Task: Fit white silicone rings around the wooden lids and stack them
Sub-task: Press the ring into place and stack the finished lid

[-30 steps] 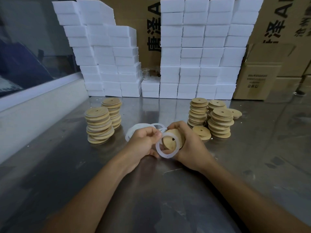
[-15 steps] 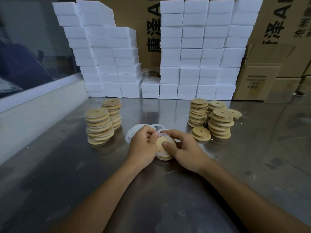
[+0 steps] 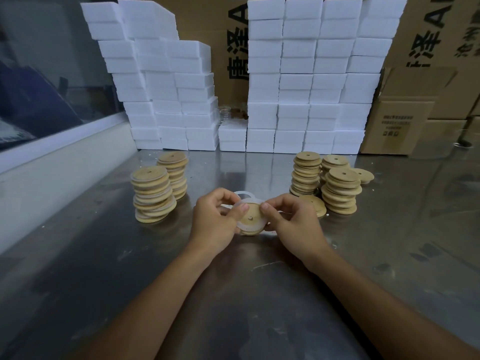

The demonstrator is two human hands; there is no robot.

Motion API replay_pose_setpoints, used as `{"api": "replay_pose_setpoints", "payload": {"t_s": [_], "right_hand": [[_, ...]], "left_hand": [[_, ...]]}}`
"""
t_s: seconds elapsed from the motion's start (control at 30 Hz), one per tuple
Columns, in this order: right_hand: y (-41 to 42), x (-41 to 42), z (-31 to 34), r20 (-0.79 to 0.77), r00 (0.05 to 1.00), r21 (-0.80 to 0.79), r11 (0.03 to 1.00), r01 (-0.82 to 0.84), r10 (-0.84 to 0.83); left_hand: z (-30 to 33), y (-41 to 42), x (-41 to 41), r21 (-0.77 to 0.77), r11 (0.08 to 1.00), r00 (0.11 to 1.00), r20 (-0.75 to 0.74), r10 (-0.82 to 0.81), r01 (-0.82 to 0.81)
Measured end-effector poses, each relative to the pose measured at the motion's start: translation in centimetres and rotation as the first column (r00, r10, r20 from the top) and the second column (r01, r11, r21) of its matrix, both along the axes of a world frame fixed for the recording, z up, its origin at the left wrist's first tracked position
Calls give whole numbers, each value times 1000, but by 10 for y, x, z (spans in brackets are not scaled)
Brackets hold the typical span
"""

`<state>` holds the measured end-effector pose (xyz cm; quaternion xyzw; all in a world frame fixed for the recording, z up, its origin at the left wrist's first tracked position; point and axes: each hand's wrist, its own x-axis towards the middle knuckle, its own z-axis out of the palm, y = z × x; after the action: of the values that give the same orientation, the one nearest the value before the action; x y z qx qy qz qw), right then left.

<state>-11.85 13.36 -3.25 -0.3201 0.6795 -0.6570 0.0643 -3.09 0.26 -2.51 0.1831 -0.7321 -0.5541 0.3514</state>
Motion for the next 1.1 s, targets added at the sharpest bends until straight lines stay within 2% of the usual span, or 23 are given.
{"api": "replay_pose_setpoints", "payload": {"t_s": [0.1, 0.37, 0.53, 0.7, 1.1], "right_hand": [[2, 0, 2, 102, 995, -32, 999, -19, 22], [3, 4, 7, 162, 986, -66, 997, -28, 38], [4, 5, 8, 175, 984, -47, 999, -26, 34], [5, 0, 8, 256, 967, -39, 999, 7, 3], [5, -1, 7, 209, 977, -20, 999, -35, 39]], "left_hand": [[2, -1, 1, 45, 999, 1000, -5, -18, 18], [2, -1, 1, 48, 996, 996, 51, 77, -79], [3, -2, 1, 37, 996, 993, 86, 83, -87], [4, 4, 1, 69, 995, 995, 64, 73, -77], [5, 1, 2, 33, 998, 995, 80, 60, -62]]}}
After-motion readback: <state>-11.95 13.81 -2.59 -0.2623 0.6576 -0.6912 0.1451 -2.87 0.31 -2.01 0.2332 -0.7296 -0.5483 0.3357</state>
